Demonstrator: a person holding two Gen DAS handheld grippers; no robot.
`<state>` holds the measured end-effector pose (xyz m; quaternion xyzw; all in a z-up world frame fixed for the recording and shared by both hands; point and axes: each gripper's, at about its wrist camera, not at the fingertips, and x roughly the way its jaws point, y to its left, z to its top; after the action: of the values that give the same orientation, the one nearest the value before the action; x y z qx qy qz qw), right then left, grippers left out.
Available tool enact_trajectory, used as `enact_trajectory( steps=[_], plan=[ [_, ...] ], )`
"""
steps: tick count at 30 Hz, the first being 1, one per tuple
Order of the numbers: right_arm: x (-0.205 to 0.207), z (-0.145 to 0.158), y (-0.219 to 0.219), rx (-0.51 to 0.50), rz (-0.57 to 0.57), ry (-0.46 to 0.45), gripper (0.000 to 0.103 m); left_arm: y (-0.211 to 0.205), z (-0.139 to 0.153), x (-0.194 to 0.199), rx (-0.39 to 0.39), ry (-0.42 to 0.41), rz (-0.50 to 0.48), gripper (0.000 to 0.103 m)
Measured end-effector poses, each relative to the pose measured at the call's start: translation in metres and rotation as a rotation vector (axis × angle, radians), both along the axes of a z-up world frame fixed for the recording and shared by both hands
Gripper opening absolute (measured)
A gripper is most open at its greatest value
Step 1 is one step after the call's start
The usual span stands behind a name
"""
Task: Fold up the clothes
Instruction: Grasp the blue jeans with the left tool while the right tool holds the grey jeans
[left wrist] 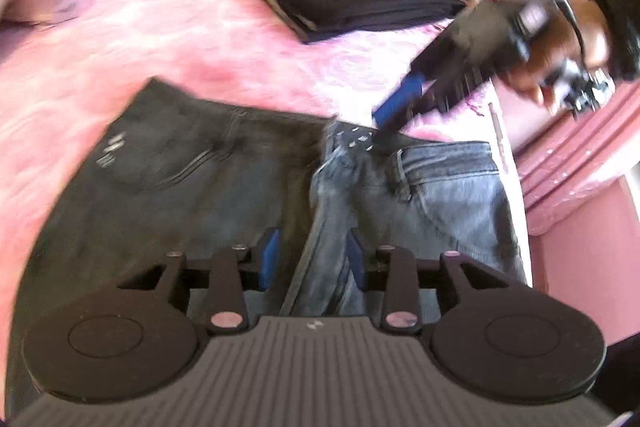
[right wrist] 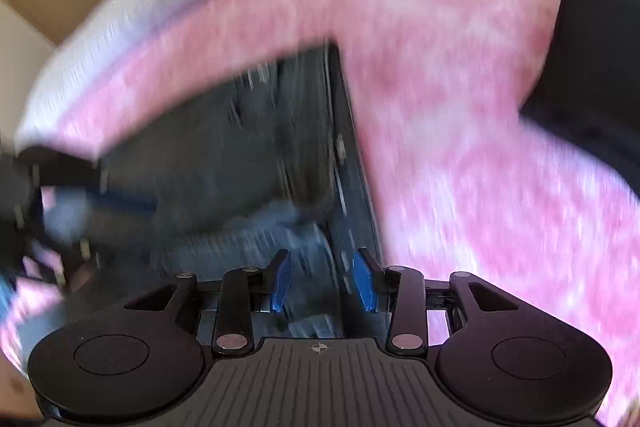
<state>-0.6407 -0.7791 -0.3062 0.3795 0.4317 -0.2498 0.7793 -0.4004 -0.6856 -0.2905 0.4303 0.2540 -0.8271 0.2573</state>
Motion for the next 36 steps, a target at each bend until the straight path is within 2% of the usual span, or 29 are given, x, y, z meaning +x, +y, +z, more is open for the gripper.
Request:
enact_trajectory(
  steps=[2, 4, 9, 10, 11, 12, 15, 17, 19, 20, 23, 25, 27, 29, 31, 33, 34, 35, 36],
  plan=[
    [0.004, -0.009, 0.004, 0.004, 0.017, 0.003, 0.039, -0.004, -0.015, -0.014, 0.044, -0.020, -0.042, 0.031],
    [0.009, -0.014, 0.006, 0.002, 0.029, -0.004, 0.039, -0.009, -0.030, -0.027, 0.087, -0.039, -0.084, 0.037],
    [0.012, -0.016, 0.005, -0.015, 0.059, -0.028, 0.039, -0.006, -0.027, -0.028, 0.123, 0.004, -0.123, 0.038],
    [0.011, -0.018, 0.004, -0.009, 0.053, -0.034, 0.039, -0.005, -0.027, -0.026, 0.117, 0.008, -0.133, 0.037],
    [0.010, -0.019, 0.003, -0.002, 0.046, -0.040, 0.031, -0.006, -0.027, -0.025, 0.113, 0.014, -0.140, 0.037],
    [0.007, -0.019, 0.002, 0.011, 0.022, -0.044, 0.013, -0.006, -0.026, -0.024, 0.108, 0.021, -0.146, 0.036],
    [-0.003, -0.004, 0.008, 0.003, -0.029, -0.070, 0.011, -0.003, -0.021, -0.019, 0.068, 0.060, -0.172, 0.033],
    [-0.008, 0.016, 0.022, -0.045, -0.033, -0.078, 0.010, 0.002, -0.014, -0.015, 0.007, 0.082, -0.187, 0.032],
    [-0.012, 0.036, 0.036, -0.095, -0.037, -0.085, 0.009, 0.008, -0.006, -0.009, -0.066, 0.100, -0.194, 0.025],
    [-0.011, 0.048, 0.045, -0.134, -0.022, -0.083, 0.008, 0.010, -0.001, -0.005, -0.102, 0.110, -0.185, 0.024],
    [0.001, 0.074, 0.067, -0.247, 0.041, -0.055, 0.007, 0.010, 0.002, 0.004, -0.115, 0.110, -0.104, 0.024],
    [0.012, 0.066, 0.057, -0.270, 0.033, -0.047, 0.007, 0.004, -0.008, 0.002, -0.087, 0.082, -0.047, 0.024],
    [0.022, 0.056, 0.045, -0.289, 0.019, -0.041, 0.000, -0.007, -0.023, -0.005, -0.043, 0.051, 0.003, 0.025],
    [0.028, 0.040, 0.023, -0.283, -0.008, -0.032, 0.000, -0.019, -0.038, -0.008, 0.020, 0.015, 0.059, 0.029],
    [0.033, 0.015, -0.002, -0.239, -0.002, 0.048, 0.000, -0.024, -0.050, -0.012, 0.070, -0.012, 0.096, 0.032],
    [0.026, 0.008, -0.010, -0.238, -0.014, 0.082, 0.000, -0.025, -0.049, -0.014, 0.074, -0.016, 0.109, 0.031],
    [0.022, 0.005, -0.013, -0.240, -0.021, 0.096, 0.000, -0.024, -0.047, -0.013, 0.073, -0.009, 0.111, 0.028],
    [0.014, 0.009, -0.013, -0.230, -0.040, 0.078, 0.003, -0.022, -0.044, -0.011, 0.069, 0.005, 0.099, 0.028],
    [0.003, 0.015, -0.008, -0.216, -0.070, 0.037, 0.012, -0.019, -0.042, -0.010, 0.064, 0.021, 0.086, 0.028]
  ],
)
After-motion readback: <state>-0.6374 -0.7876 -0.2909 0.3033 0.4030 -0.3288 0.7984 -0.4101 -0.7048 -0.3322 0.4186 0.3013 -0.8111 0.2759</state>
